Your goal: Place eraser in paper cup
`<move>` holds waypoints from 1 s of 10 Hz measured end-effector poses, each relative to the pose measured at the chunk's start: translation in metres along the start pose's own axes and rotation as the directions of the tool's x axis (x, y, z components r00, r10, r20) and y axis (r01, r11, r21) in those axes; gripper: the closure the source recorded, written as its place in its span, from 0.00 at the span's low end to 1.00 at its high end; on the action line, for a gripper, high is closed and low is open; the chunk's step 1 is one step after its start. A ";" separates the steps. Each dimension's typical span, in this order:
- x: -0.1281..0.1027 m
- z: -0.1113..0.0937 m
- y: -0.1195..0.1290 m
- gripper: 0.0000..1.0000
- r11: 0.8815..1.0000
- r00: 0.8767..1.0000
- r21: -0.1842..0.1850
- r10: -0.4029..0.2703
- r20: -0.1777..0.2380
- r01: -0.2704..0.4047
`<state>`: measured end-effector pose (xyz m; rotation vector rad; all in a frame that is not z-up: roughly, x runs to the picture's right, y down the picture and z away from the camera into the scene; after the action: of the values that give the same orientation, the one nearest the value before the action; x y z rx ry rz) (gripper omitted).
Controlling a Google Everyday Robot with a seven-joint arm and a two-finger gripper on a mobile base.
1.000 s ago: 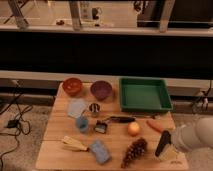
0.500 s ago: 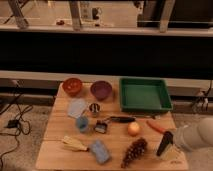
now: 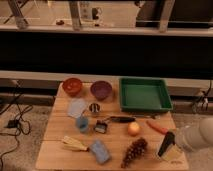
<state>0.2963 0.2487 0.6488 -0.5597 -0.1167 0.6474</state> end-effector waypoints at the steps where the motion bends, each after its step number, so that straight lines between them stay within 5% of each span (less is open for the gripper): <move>1: 0.002 -0.001 0.001 1.00 1.000 1.000 0.000 0.001 -0.002 -0.001; 10: 0.010 0.003 0.009 0.99 1.000 1.000 -0.014 -0.010 -0.024 0.010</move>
<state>0.2983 0.2617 0.6457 -0.5797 -0.1019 0.6305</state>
